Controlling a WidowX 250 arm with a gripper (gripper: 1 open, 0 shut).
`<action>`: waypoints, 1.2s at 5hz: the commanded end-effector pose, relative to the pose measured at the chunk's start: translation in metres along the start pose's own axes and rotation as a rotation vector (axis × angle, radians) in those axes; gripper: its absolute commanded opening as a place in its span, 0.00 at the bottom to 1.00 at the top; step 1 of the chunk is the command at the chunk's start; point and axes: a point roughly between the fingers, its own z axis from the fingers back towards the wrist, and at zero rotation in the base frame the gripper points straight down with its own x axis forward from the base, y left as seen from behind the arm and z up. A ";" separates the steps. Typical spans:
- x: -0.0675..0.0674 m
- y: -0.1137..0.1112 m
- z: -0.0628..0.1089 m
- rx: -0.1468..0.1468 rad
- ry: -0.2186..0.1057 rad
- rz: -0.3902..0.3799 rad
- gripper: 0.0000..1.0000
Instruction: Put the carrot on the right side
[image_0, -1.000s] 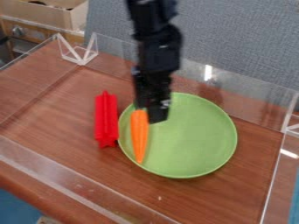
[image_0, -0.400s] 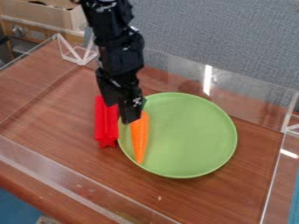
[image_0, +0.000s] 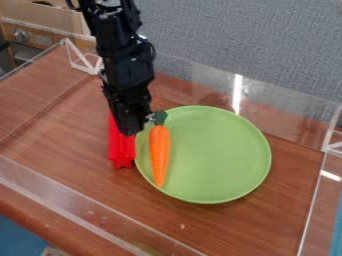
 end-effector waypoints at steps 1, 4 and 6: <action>0.008 0.002 0.009 0.021 -0.042 0.013 1.00; 0.027 0.012 0.012 0.009 -0.025 -0.001 1.00; 0.044 0.000 0.005 -0.026 -0.004 -0.129 1.00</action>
